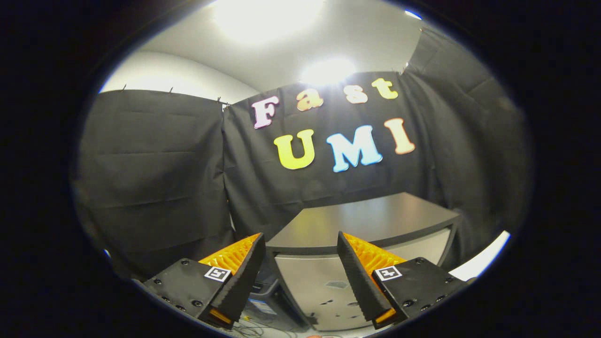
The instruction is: Put the clothes into the washing machine and then close the washing machine lid.
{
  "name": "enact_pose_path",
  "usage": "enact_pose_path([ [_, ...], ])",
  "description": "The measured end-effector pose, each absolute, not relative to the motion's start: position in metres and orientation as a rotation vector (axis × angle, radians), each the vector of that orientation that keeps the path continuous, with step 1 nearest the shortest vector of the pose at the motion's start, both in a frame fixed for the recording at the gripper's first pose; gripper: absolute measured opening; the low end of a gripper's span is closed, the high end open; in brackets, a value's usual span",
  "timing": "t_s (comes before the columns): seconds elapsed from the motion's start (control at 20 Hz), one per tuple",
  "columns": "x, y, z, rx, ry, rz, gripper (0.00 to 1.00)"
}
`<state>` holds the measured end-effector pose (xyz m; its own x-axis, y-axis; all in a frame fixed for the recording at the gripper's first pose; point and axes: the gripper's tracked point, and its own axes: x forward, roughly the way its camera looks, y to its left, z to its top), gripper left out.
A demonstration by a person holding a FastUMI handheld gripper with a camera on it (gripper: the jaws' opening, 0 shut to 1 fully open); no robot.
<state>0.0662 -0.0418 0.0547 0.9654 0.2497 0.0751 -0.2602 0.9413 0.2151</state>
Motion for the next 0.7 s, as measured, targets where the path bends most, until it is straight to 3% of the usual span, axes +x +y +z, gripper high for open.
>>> enact_pose_path([
  [0.7,0.011,-0.065,0.033,0.098,-0.084,0.123,0.96],
])
